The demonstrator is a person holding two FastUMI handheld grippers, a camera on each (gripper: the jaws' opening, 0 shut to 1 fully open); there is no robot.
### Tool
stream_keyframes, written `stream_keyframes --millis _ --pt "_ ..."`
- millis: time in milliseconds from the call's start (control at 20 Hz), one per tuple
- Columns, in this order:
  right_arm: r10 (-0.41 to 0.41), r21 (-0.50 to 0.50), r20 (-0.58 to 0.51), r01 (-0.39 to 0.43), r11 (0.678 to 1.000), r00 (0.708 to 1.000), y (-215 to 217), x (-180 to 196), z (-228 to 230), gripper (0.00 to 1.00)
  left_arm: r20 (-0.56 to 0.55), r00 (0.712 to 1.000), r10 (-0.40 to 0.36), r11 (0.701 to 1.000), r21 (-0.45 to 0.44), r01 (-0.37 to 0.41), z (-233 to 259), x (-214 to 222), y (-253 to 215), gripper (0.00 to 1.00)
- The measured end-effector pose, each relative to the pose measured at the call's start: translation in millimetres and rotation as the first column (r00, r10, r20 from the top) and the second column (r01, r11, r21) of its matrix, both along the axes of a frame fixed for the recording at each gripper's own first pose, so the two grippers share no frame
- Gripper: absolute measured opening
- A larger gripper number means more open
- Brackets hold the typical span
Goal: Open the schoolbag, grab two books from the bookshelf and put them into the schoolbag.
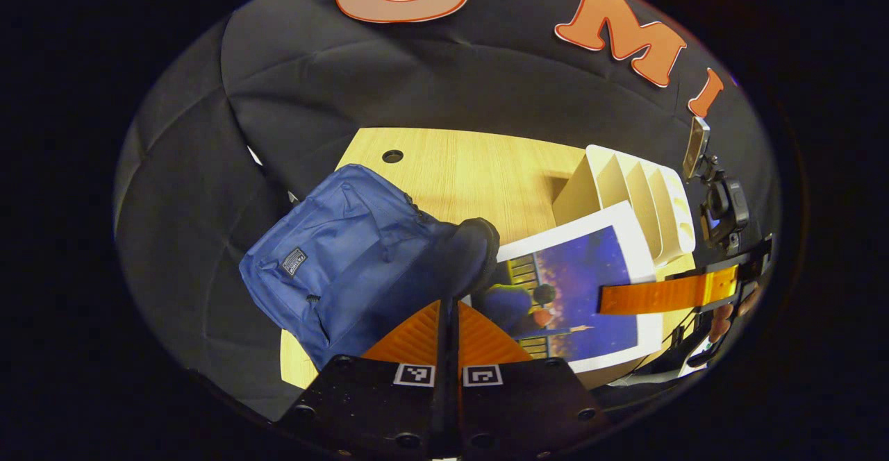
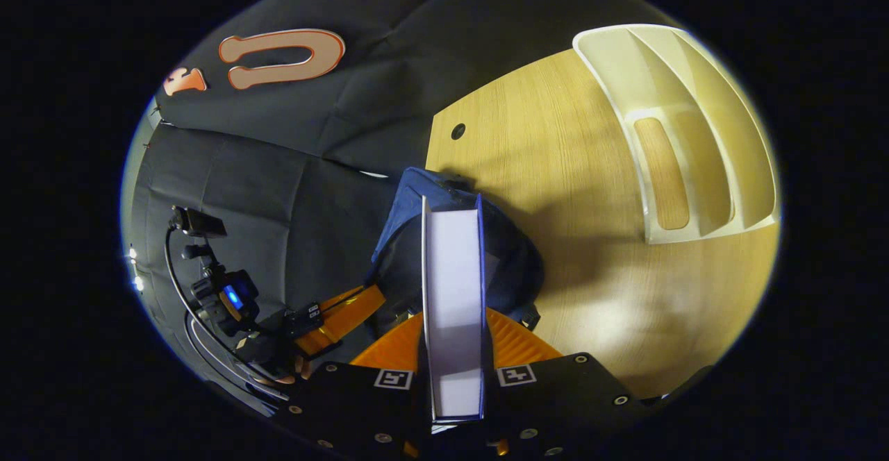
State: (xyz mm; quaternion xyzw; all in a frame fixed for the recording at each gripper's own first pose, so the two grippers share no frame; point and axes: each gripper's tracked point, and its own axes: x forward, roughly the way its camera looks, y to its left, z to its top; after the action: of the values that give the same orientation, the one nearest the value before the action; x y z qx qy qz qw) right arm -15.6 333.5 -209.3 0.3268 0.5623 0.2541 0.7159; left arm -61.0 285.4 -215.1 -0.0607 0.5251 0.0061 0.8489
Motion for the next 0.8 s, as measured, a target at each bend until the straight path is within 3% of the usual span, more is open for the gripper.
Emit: stream_keyframes --millis 300,700,800 --pt "-0.105 0.052 -0.038 0.107 0.993 0.994 25 0 -31 0.29 -0.021 0.999 -0.025 1.0 -0.005 0.025 -4 2 -1 0.01" --pt "-0.135 0.128 -0.031 0.138 0.982 0.99 61 -8 -56 0.3 -0.029 0.994 -0.107 0.993 0.039 0.108 23 22 -24 0.01" --pt "-0.197 0.142 -0.02 0.198 0.97 0.98 66 -2 -59 0.29 -0.031 0.992 -0.124 0.991 0.052 0.126 31 28 -28 0.01"
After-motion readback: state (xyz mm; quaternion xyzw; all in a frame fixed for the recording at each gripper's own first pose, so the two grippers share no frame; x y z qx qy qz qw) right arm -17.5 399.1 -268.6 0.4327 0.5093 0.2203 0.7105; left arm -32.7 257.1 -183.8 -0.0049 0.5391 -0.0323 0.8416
